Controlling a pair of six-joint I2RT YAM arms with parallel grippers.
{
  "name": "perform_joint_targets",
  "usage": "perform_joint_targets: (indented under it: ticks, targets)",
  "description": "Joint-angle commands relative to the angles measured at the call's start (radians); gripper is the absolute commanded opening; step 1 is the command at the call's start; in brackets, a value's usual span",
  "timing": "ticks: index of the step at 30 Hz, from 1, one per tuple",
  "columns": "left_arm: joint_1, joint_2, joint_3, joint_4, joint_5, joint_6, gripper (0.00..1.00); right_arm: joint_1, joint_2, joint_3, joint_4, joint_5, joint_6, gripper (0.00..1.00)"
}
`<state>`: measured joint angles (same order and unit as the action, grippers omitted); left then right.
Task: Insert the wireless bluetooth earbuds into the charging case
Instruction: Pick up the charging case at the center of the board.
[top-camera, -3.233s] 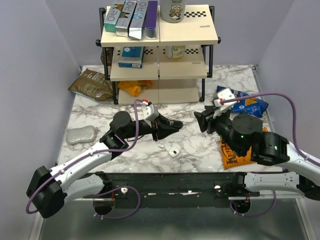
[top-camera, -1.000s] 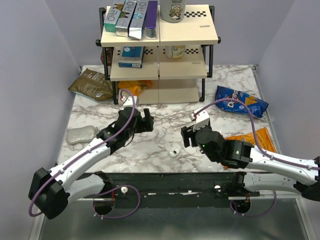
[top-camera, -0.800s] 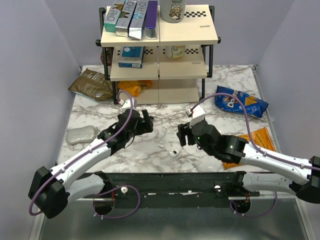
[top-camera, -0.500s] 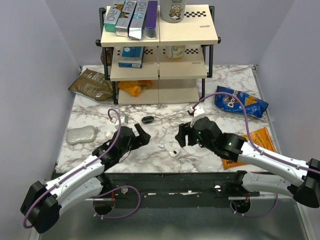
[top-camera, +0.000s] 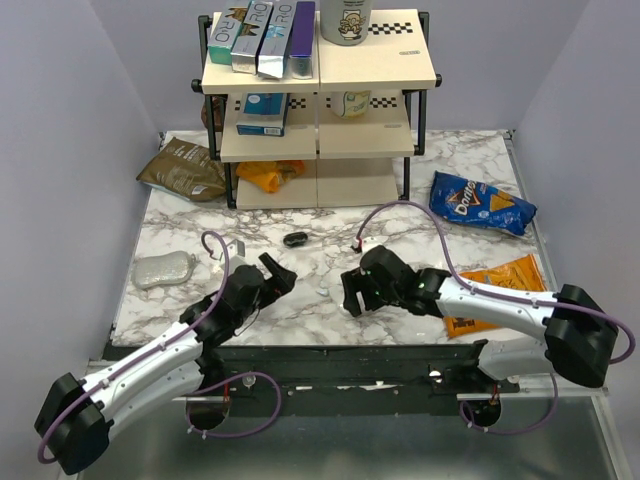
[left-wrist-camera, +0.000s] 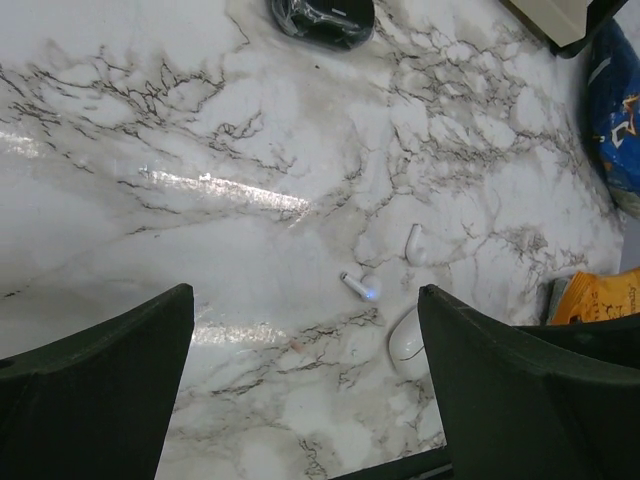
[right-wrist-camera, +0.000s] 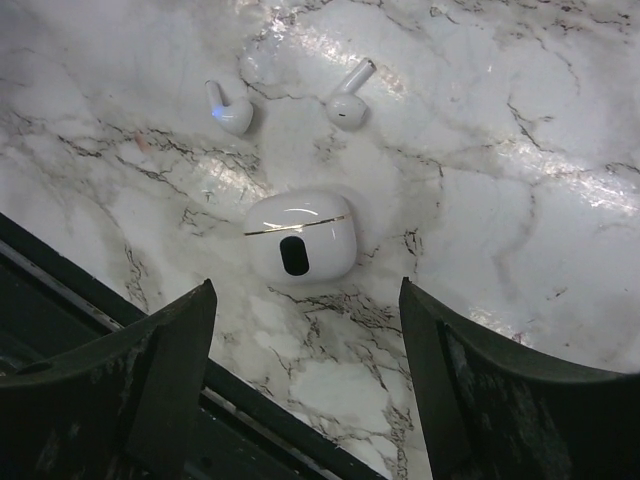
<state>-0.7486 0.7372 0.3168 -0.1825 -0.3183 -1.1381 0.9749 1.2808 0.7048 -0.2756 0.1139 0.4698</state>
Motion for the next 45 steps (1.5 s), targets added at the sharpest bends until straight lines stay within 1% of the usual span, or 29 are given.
perform_joint_targets:
  ticks: [1,5,8,10,13,15,16,17,19,20,22,26,32,35,45]
  targets:
    - [-0.005,-0.041,0.013,-0.011,-0.044,0.09,0.99,-0.002,0.058,0.018,0.046,-0.049,-0.039,0.83]
    - [-0.005,-0.016,0.059,-0.072,-0.041,0.14,0.99,-0.001,0.103,0.033,0.05,-0.06,-0.112,0.85]
    - [-0.005,-0.006,0.054,-0.069,-0.039,0.132,0.99,-0.001,0.114,0.048,0.03,-0.004,-0.125,0.85]
    - [-0.005,-0.004,0.05,-0.063,-0.034,0.129,0.99,-0.001,0.092,0.032,0.032,0.027,-0.123,0.85]
    - [-0.005,0.001,0.042,-0.055,-0.031,0.126,0.99,-0.001,0.046,-0.005,0.041,0.021,-0.123,0.81]
    - [-0.005,0.002,0.045,-0.048,-0.031,0.132,0.99,0.001,0.034,-0.019,0.039,0.018,-0.119,0.75]
    - [-0.005,0.004,0.045,-0.045,-0.031,0.133,0.99,0.004,0.028,-0.028,0.047,0.017,-0.115,0.68]
    - [-0.005,0.004,0.047,-0.046,-0.033,0.136,0.99,0.01,0.025,-0.045,0.055,0.01,-0.111,0.51]
    - [-0.005,0.001,0.05,-0.048,-0.036,0.146,0.99,0.019,0.022,-0.057,0.076,-0.008,-0.099,0.32]
    - [-0.005,-0.001,0.05,-0.054,-0.039,0.146,0.99,0.036,0.023,-0.068,0.085,-0.011,-0.088,0.14]
    - [-0.005,-0.012,0.051,-0.06,-0.045,0.15,0.98,0.05,0.034,-0.071,0.096,-0.017,-0.077,0.01]
    - [-0.005,-0.033,0.05,-0.074,-0.054,0.15,0.98,0.085,0.08,-0.07,0.127,-0.026,-0.057,0.01]
    - [-0.005,-0.042,0.048,-0.092,-0.057,0.144,0.98,0.094,0.15,-0.041,0.159,-0.042,-0.025,0.01]
    - [-0.005,-0.039,0.045,-0.098,-0.056,0.14,0.98,0.094,0.198,-0.016,0.156,-0.02,-0.013,0.01]
    - [-0.005,-0.041,0.047,-0.112,-0.062,0.141,0.98,0.094,0.284,0.059,0.161,0.067,0.03,0.01]
